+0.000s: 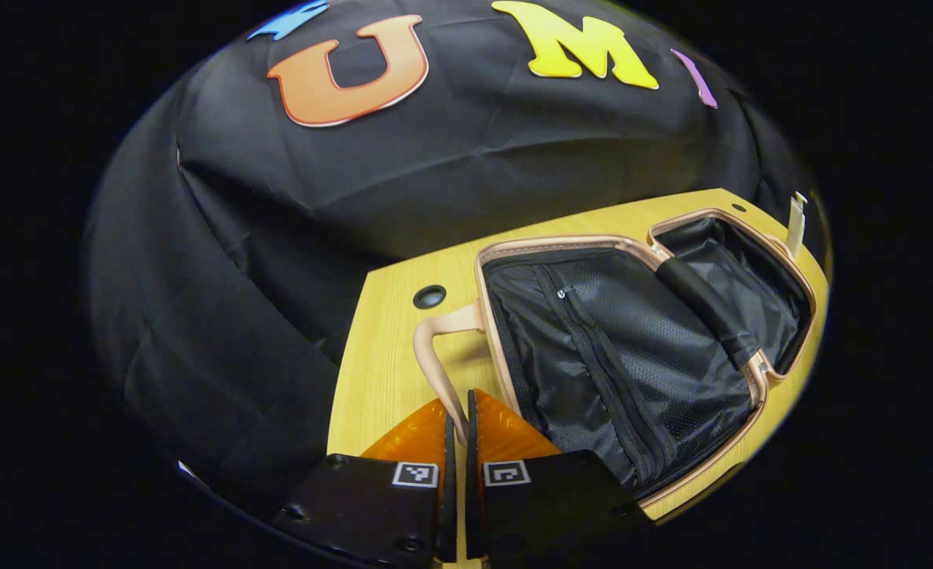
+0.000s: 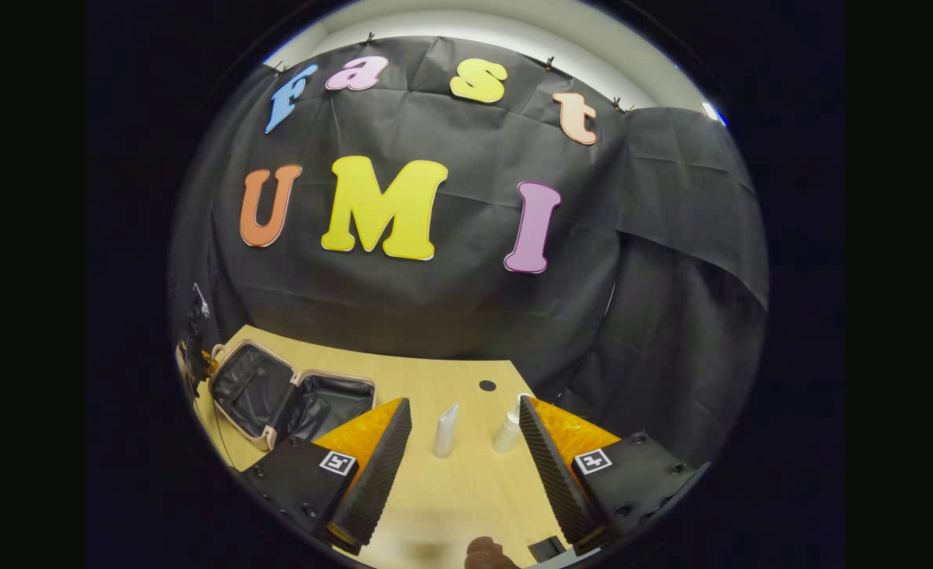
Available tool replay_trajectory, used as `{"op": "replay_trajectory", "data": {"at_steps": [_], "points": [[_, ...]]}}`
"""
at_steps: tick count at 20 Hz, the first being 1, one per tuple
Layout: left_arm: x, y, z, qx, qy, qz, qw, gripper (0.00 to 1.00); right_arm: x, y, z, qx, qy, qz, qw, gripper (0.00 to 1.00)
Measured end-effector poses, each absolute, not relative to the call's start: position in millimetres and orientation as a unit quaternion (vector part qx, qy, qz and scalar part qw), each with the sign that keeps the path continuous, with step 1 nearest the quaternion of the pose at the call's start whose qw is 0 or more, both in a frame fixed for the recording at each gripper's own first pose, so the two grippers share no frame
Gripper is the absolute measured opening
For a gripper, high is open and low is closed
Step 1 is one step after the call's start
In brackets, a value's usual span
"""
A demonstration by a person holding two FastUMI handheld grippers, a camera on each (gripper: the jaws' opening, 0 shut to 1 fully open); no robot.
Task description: First open the suitcase, pack the skin care products into it, and then close the suitcase.
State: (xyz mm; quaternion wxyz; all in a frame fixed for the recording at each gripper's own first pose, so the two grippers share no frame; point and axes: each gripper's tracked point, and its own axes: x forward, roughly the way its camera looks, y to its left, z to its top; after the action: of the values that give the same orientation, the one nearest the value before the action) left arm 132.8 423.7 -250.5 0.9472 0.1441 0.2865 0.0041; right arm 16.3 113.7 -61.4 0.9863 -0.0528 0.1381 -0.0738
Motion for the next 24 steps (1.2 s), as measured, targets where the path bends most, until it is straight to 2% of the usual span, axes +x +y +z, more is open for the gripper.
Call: {"op": "replay_trajectory", "data": {"at_steps": [1, 2, 4, 5, 7, 8, 9, 10, 11, 12, 13, 14, 15, 19, 24], "points": [[134.7, 424.5, -256.1, 0.146, 0.293, 0.002, 0.945, 0.1, 14.3, 112.8, -66.0, -0.053, 0.145, -0.075, 0.985, 0.81], [134.9, 427.2, -261.1, 0.144, 0.296, -0.002, 0.944, 0.17, 12.6, 112.7, -70.5, -0.05, 0.151, -0.075, 0.984, 0.81], [132.5, 436.5, -268.8, 0.142, 0.306, 0.006, 0.941, 0.23, 9.2, 112.1, -77.1, -0.038, 0.16, -0.076, 0.983, 0.81], [129.4, 444.3, -268.5, 0.149, 0.31, 0.022, 0.939, 0.21, 8.3, 110.6, -77.6, -0.034, 0.162, -0.078, 0.983, 0.81], [128.5, 443.1, -263.1, 0.147, 0.304, 0.025, 0.941, 0.62, 5.2, 105.0, -81.3, -0.028, 0.163, -0.081, 0.983, 0.81], [127.2, 438.5, -255.7, 0.149, 0.298, 0.026, 0.943, 0.6, 3.5, 101.6, -84.1, -0.026, 0.164, -0.082, 0.983, 0.81], [126.8, 437.7, -250.9, 0.154, 0.297, 0.033, 0.942, 0.63, 3.9, 97.4, -86.7, -0.028, 0.164, -0.084, 0.982, 0.81], [125.0, 435.5, -245.0, 0.156, 0.292, 0.037, 0.943, 0.72, 2.3, 92.7, -90.0, -0.037, 0.162, -0.083, 0.983, 0.81], [123.5, 428.5, -235.8, 0.154, 0.285, 0.039, 0.945, 0.76, 2.5, 88.7, -91.7, -0.046, 0.159, -0.081, 0.983, 0.82], [124.0, 417.5, -227.0, 0.152, 0.279, 0.038, 0.947, 0.89, 2.9, 84.9, -94.1, -0.049, 0.157, -0.076, 0.983, 0.81], [120.2, 408.6, -217.9, 0.153, 0.273, 0.04, 0.949, 0.87, 4.1, 82.8, -96.5, -0.049, 0.158, -0.069, 0.984, 0.82], [116.1, 401.5, -209.7, 0.157, 0.268, 0.047, 0.949, 0.96, 4.9, 78.3, -99.3, -0.048, 0.159, -0.065, 0.984, 0.81], [114.1, 393.5, -204.2, 0.158, 0.265, 0.053, 0.95, 0.99, 7.1, 73.2, -101.0, -0.045, 0.159, -0.06, 0.985, 0.81], [105.5, 333.1, -185.5, 0.137, 0.253, 0.047, 0.956, 0.99, 15.0, 49.9, -107.4, -0.052, 0.153, -0.031, 0.986, 0.81], [103.7, 213.1, -169.8, 0.128, 0.233, -0.01, 0.964, 0.99, 21.2, 6.6, -122.7, -0.083, 0.149, 0.007, 0.985, 0.82]]}}
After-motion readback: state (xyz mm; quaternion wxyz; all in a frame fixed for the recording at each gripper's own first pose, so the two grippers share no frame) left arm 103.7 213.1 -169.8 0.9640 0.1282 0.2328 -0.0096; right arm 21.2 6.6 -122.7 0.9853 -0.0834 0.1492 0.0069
